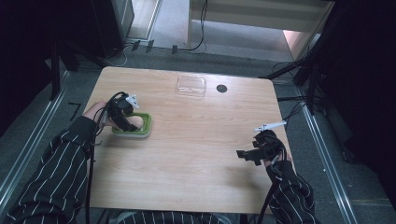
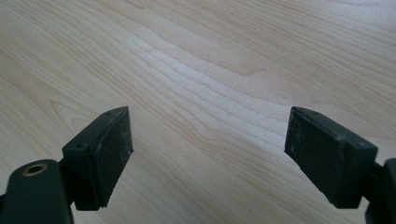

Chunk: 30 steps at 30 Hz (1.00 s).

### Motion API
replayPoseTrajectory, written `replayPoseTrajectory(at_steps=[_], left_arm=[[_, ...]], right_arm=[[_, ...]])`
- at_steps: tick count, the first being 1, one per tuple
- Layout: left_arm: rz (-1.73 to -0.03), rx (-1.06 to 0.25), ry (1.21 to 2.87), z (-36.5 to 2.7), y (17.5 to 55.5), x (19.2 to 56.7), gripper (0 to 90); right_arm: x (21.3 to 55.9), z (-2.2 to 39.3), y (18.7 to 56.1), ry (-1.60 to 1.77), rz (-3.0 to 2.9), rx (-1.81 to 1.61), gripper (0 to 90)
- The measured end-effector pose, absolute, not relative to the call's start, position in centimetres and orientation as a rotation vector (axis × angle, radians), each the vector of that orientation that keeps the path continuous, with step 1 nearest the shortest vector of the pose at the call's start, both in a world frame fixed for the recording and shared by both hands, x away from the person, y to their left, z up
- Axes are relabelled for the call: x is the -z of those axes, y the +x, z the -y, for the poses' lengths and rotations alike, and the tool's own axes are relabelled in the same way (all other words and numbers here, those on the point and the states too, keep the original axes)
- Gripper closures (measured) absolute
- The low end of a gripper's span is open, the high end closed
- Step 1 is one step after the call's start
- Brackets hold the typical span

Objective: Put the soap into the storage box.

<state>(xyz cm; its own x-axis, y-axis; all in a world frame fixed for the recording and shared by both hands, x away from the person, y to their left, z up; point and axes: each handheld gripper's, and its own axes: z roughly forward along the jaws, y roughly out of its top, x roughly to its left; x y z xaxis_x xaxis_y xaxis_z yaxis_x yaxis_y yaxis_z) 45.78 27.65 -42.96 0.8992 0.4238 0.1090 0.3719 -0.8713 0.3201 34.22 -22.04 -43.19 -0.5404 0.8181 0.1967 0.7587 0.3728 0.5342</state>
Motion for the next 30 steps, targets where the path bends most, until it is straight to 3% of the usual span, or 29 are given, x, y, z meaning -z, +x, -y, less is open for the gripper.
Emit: replayPoseTrajectory(at_steps=[7, 13, 30], left_arm=[[-0.6, -0.266, 2.768, -27.5, 45.9, 42.7, 13.3], [-0.638, -0.291, 2.746, -27.4, 45.6, 42.3, 2.7], [-0.705, -0.391, 2.676, -27.0, 43.1, 40.8, 0.0]], right_arm=[[43.2, 22.2, 34.0, 1.462, -2.513, -0.897, 16.0], [43.2, 22.4, 33.7, 1.462, -2.512, -0.896, 16.0], [43.1, 22.2, 33.8, 1.463, -2.511, -0.899, 16.0]])
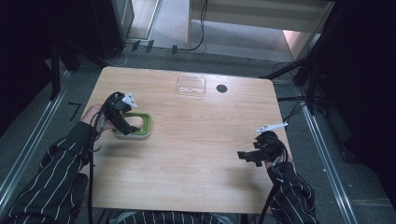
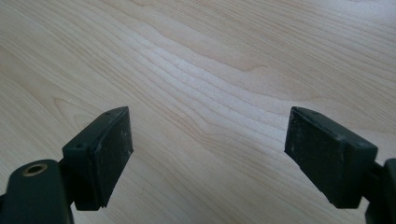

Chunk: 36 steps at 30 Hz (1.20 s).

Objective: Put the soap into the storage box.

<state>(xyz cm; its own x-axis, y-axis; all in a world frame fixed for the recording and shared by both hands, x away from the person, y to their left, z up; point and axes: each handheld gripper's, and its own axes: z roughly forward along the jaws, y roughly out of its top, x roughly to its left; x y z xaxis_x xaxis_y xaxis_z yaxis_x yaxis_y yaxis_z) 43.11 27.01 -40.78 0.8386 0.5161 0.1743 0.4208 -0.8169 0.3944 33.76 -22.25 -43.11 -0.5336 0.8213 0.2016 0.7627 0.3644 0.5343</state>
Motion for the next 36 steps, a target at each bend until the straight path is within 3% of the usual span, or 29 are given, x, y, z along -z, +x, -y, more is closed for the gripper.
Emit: replayPoseTrajectory(at_steps=[36], left_arm=[[-0.722, -0.433, 2.692, -25.1, 36.9, 40.8, 0.0]], right_arm=[[43.2, 22.2, 33.8, 1.454, -2.531, -0.905, 16.0]])
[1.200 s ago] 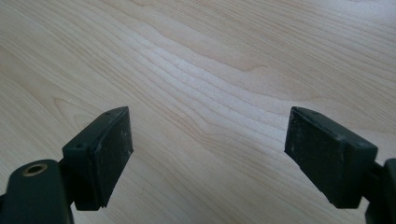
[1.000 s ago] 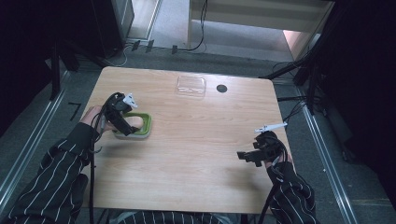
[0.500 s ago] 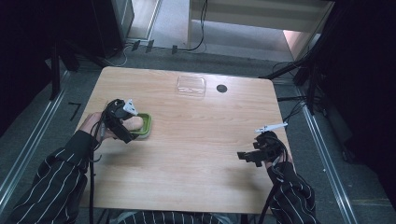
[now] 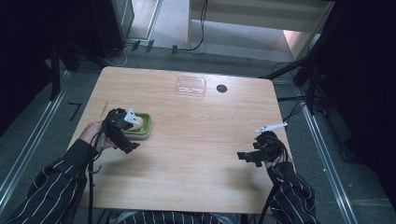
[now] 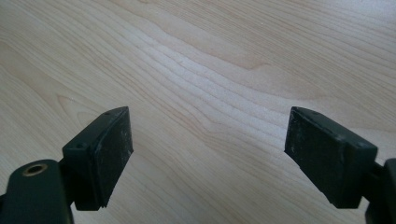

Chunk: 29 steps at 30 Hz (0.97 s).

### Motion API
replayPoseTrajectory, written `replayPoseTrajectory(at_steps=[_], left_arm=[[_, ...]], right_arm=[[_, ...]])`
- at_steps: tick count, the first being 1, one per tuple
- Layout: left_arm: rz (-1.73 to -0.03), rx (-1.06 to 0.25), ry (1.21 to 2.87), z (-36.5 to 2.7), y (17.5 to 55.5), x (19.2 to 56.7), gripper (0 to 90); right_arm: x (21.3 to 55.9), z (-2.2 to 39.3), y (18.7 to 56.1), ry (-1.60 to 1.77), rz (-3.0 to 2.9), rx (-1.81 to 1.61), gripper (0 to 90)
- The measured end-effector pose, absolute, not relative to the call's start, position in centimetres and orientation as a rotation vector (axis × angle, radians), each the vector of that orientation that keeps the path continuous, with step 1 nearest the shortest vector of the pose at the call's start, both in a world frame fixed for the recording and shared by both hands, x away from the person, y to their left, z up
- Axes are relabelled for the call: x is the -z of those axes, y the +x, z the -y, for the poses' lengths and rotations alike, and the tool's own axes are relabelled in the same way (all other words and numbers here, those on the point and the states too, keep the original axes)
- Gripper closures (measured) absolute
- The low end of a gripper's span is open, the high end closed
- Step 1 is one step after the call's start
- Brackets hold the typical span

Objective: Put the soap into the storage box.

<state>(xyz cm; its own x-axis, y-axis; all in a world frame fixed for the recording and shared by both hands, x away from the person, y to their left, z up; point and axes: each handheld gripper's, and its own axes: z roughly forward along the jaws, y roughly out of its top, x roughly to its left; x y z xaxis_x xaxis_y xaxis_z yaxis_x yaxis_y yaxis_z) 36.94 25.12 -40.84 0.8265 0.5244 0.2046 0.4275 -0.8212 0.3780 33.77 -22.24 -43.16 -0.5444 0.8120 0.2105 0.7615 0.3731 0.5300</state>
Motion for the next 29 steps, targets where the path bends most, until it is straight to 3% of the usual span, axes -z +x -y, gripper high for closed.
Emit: replayPoseTrajectory(at_steps=[16, 29], left_arm=[[-0.665, -0.355, 2.717, -24.6, 33.9, 41.0, 0.0], [-0.692, -0.275, 2.713, -24.9, 33.9, 41.7, 0.0]], right_arm=[[43.1, 22.2, 33.7, 1.443, -2.533, -0.907, 16.0], [43.2, 22.1, 33.9, 1.444, -2.541, -0.904, 15.9]])
